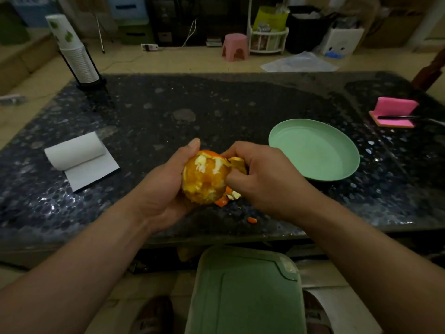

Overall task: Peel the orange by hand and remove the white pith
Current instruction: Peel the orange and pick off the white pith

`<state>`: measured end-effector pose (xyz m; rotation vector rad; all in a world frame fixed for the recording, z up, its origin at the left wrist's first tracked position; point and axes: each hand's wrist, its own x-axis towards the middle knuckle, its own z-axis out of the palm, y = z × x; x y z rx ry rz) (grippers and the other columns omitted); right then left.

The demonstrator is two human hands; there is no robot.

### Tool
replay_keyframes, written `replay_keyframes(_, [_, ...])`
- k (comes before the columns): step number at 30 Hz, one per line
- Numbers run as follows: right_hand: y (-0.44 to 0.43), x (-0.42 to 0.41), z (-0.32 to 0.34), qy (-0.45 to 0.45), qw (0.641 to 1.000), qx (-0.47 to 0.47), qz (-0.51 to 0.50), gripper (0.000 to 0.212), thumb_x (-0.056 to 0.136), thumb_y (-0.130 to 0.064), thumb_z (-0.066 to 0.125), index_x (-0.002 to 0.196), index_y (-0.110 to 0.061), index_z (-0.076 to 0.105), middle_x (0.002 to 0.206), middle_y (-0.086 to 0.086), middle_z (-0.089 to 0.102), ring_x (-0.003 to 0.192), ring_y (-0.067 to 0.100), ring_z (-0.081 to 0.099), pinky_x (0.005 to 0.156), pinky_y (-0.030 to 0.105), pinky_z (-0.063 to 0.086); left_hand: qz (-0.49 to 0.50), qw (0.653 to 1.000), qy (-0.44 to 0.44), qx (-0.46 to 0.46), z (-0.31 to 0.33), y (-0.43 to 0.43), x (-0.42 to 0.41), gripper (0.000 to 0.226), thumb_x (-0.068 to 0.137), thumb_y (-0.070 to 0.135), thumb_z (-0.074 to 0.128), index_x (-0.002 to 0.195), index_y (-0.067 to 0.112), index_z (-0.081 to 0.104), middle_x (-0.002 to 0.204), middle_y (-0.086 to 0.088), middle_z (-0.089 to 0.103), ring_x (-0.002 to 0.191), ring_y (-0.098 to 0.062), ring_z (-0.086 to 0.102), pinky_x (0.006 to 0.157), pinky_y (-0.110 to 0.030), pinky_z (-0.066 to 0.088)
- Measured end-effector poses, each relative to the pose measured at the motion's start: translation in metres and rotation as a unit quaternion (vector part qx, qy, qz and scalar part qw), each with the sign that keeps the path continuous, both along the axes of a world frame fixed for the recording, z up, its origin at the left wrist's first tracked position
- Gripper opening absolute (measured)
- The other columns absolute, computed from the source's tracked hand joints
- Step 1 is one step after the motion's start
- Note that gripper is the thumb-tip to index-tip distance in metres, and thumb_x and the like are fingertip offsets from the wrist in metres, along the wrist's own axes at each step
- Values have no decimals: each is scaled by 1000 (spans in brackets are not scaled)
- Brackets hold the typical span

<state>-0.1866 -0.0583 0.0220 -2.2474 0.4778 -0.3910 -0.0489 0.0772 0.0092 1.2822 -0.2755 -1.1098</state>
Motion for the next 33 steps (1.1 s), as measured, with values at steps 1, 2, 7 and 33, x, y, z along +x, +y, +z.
replay_keyframes(1, [-2,0,1,-3,1000,3,8,12,95,-18,70,105,-24,75,63,-12,62,55,1,61,47,12,39,0,1000,2,-1,0,0,0,52,97,55,57,111,8,74,114,-20,75,98,-28,71,98,-45,55])
replay_keyframes(2, [-5,0,1,-4,1000,9,19,12,96,-18,71,105,-24,75,66,-10,64,57,2,61,50,13,41,1,1000,5,-1,-1,0,1,54,96,55,57,114,7,73,116,-20,74,101,-29,70,99,-44,55])
replay_keyframes(7, [-16,-1,-4,3,999,17,48,20,97,-23,68,113,-31,75,79,-7,71,70,8,67,60,25,52,2,1000,1,2,-1,0,2,61,88,57,63,122,7,71,126,-19,74,107,-30,72,98,-46,57])
replay_keyframes(33, [-14,12,-20,-107,770,616,126,24,90,-12,67,114,-10,69,78,9,69,63,10,64,58,17,53,-51,966,219,-125,-17,6,15,63,98,64,54,118,8,75,113,-18,71,92,-28,69,77,-38,63])
